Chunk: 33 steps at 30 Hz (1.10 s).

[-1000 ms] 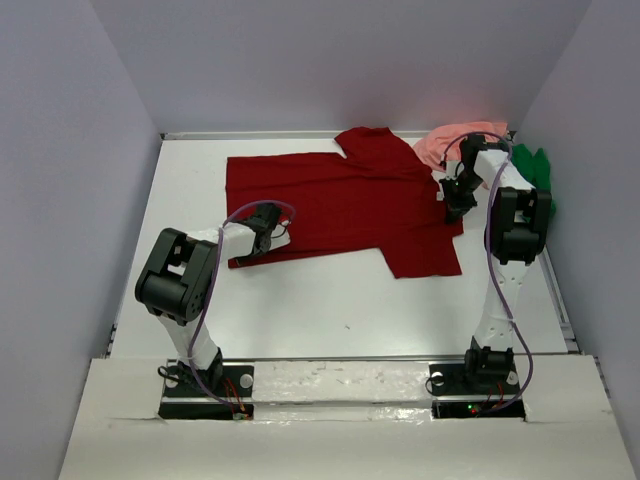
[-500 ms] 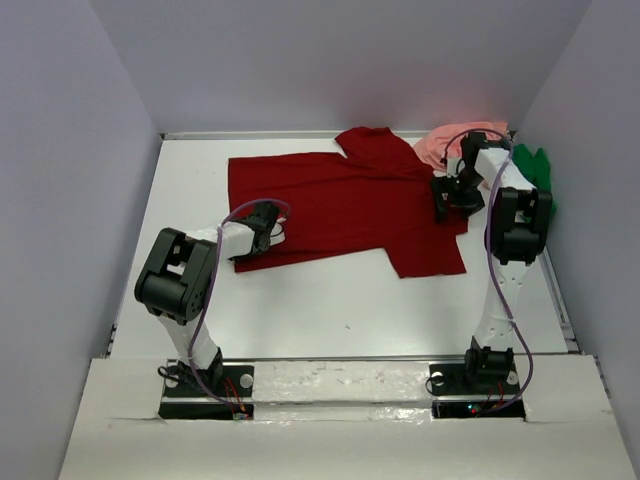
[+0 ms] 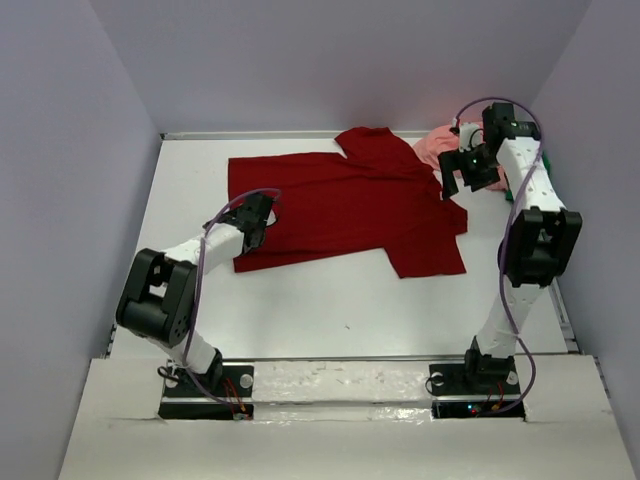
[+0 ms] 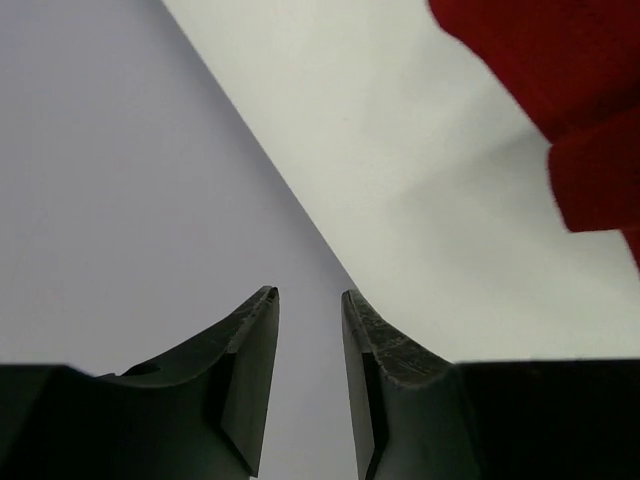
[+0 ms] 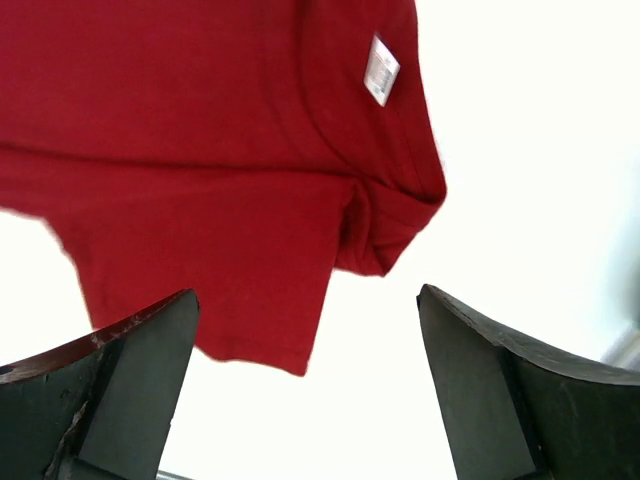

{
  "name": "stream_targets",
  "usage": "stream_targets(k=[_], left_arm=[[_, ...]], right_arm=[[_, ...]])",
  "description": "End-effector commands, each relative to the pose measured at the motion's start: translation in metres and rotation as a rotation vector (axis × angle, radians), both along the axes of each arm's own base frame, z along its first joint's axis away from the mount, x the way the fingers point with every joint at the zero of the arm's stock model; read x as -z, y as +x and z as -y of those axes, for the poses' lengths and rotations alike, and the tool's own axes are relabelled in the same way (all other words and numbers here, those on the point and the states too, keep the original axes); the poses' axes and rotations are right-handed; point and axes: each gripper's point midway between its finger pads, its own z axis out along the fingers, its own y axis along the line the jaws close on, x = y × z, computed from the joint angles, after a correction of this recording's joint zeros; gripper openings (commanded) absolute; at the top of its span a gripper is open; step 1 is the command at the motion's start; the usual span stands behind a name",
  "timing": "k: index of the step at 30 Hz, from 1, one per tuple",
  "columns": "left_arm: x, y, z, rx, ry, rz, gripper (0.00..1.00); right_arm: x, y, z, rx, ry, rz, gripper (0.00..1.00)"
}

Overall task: Fold and stack the t-shirts
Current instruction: Fold the flattened tshirt in 1/3 of the way

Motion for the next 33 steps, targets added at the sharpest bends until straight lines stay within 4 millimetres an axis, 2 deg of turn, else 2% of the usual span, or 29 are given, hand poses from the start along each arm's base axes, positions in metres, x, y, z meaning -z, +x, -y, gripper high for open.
stream_targets(k=[1,2,3,4,6,7,8,10,11,12,13,14,16,18,22,23,27,28,33], left_arm=[[-0.059,0.01,0.0,-0.05,-0.124,0.208,0.45],[-0.07,0.014,0.005,-0.049,-0.196,0.236,0.45],[-0.077,0.017,0.013,-0.047,-0.344,0.277,0.45],[-0.087,0.018,0.018,-0.043,-0.421,0.294,0.46],[-0.096,0.019,0.028,-0.023,-0.554,0.323,0.47],[-0.101,0.017,0.032,-0.005,-0.653,0.349,0.48],[-0.101,0.016,0.035,0.01,-0.692,0.352,0.5],[-0.103,0.011,0.03,0.007,-0.72,0.385,0.51],[-0.095,0.008,0.022,-0.015,-0.713,0.39,0.51],[-0.092,0.006,0.017,-0.027,-0.712,0.399,0.51],[-0.098,0.004,0.013,-0.025,-0.719,0.437,0.51],[-0.091,-0.002,0.006,-0.049,-0.724,0.436,0.51],[-0.1,-0.006,0.002,-0.043,-0.764,0.486,0.54],[-0.105,-0.009,-0.009,-0.07,-0.794,0.527,0.6],[-0.102,-0.014,-0.021,-0.113,-0.819,0.531,0.6],[-0.101,-0.014,-0.02,-0.107,-0.826,0.526,0.6],[-0.099,-0.019,-0.035,-0.151,-0.828,0.549,0.6],[-0.101,-0.02,-0.04,-0.161,-0.825,0.562,0.6],[-0.1,-0.022,-0.046,-0.18,-0.828,0.569,0.6]], right_arm=[[-0.078,-0.029,-0.016,-0.197,0.031,0.2,0.95],[-0.081,-0.039,-0.018,-0.24,0.031,0.209,0.95],[-0.083,-0.058,-0.02,-0.321,-0.005,0.224,0.94],[-0.08,-0.065,-0.014,-0.369,-0.053,0.237,0.92],[-0.076,-0.079,-0.009,-0.436,-0.107,0.263,0.92],[-0.067,-0.102,-0.009,-0.476,-0.141,0.253,0.91],[-0.064,-0.109,-0.011,-0.538,-0.173,0.27,0.91],[-0.061,-0.123,-0.012,-0.596,-0.216,0.288,0.91],[-0.055,-0.137,-0.013,-0.643,-0.251,0.288,0.91],[-0.053,-0.141,-0.014,-0.665,-0.272,0.295,0.91],[-0.039,-0.151,-0.011,-0.684,-0.295,0.263,0.91],[-0.042,-0.154,-0.01,-0.722,-0.331,0.296,0.91],[-0.032,-0.16,-0.005,-0.753,-0.385,0.282,0.91],[-0.014,-0.166,-0.002,-0.804,-0.424,0.267,0.92],[0.011,-0.166,0.003,-0.862,-0.49,0.242,0.92],[0.016,-0.165,0.0,-0.877,-0.494,0.241,0.92],[0.041,-0.16,-0.009,-0.919,-0.506,0.227,0.92],[0.053,-0.163,-0.014,-0.94,-0.496,0.203,0.92],[0.069,-0.158,-0.039,-0.976,-0.468,0.196,0.91]])
